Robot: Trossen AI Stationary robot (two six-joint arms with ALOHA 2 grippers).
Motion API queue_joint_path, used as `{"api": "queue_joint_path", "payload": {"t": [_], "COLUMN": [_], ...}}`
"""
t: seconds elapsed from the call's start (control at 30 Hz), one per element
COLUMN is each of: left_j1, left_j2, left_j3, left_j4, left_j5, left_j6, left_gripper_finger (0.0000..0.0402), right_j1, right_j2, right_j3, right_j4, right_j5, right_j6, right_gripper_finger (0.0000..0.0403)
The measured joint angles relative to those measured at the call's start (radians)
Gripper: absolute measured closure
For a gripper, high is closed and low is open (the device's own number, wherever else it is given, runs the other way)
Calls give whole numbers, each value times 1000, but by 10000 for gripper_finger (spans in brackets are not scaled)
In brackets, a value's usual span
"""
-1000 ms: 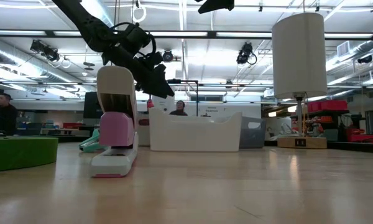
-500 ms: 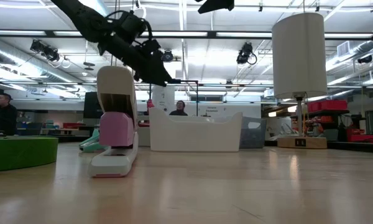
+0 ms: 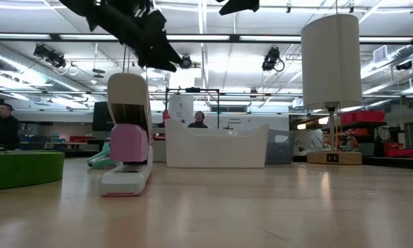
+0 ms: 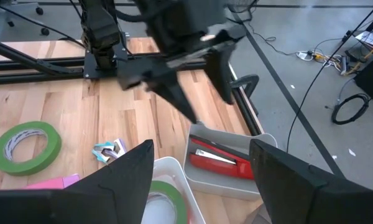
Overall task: Pick and place Stapler, Stapler remover, tape
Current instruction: Put the purple staple remover into the black bin
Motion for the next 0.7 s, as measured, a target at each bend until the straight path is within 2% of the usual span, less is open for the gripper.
{"api": "queue_joint_path", "payload": {"t": [0.3,0.57,0.7], "left_j1": [-120,-209,-238], "left_j2": [-94,-96,-96], "left_j3": [0,-1,-1], "left_j4": [-248,-487,-568], "left_j5": [-10,-11,2], "left_j6": [-99,-118,-185], "left_gripper_finger": [114,139,150], "right_j1": [0,0,0], "right_j2": [0,0,0], "right_j3": [0,0,0], "right_j4": [0,0,0], "right_j5": [0,0,0], "right_j6": [0,0,0], "right_gripper_finger": [140,140,140]}}
